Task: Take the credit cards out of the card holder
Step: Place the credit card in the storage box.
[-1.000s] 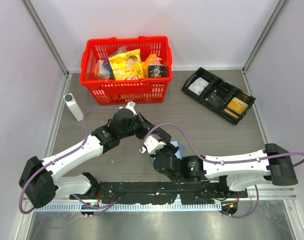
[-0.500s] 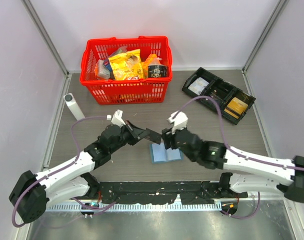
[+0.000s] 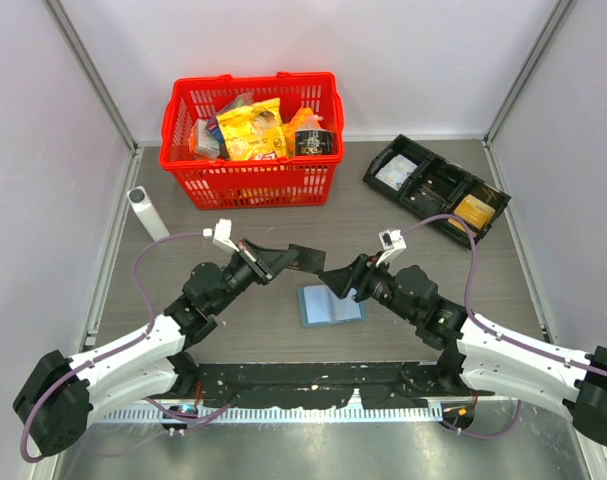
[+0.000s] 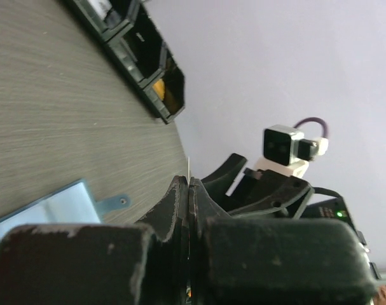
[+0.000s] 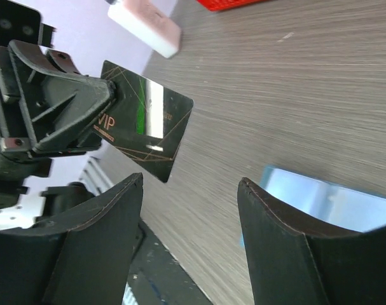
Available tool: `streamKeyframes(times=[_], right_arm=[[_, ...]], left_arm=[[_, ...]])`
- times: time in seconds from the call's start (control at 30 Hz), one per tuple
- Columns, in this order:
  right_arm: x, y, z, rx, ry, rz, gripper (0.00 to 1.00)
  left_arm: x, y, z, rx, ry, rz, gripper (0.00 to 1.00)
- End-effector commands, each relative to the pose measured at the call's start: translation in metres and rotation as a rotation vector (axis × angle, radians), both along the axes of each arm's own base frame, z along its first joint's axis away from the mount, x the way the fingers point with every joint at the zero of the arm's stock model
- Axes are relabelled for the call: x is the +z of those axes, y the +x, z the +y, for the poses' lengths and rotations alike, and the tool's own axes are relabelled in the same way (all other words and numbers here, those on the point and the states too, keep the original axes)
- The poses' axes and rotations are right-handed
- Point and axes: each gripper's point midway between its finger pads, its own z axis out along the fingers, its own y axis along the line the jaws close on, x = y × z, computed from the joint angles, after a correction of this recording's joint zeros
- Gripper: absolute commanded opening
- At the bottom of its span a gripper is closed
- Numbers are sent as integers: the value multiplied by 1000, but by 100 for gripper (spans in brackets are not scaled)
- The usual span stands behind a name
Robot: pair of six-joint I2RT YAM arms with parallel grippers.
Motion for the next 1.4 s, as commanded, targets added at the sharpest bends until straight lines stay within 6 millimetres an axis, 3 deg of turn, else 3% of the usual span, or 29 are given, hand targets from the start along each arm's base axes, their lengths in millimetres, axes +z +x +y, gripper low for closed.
streamKeyframes(times=[0.0, 0.23, 0.37, 0.5, 0.6, 0.67, 0.7, 0.83, 1.0, 1.2, 1.23, 1.37], right_arm=[[64, -3, 19, 63, 282, -70, 65], [79, -5, 17, 73, 390, -107, 61], [82, -3, 17, 77, 414, -106, 52], [84, 0, 14, 71, 443, -107, 33], [86, -3, 15, 98, 443, -112, 10], [87, 1, 12, 83, 441, -114, 1], [85, 4, 10, 71, 432, -108, 1], [88, 11, -2, 31, 405, -120, 1], [73, 40, -31, -134, 230, -129, 1], [60, 79, -82, -321, 49, -96, 1], [66, 91, -95, -367, 37, -100, 1], [65, 123, -134, -480, -55, -61, 1]], left_arm=[[41, -9, -3, -50, -132, -112, 0], [48, -17, -9, -110, -180, -96, 0], [53, -20, -12, -133, -196, -100, 0], [56, -21, -14, -147, -202, -97, 0], [55, -19, -13, -133, -195, -96, 0], [50, -17, -12, -121, -172, -80, 0], [49, -15, -12, -114, -155, -76, 3], [49, -6, -8, -79, 7, -76, 34], [44, 19, 24, 64, 393, -31, 59], [64, 43, 62, 168, 714, -7, 73], [66, 46, 67, 172, 757, -11, 75], [56, 59, 81, 195, 872, -6, 80]])
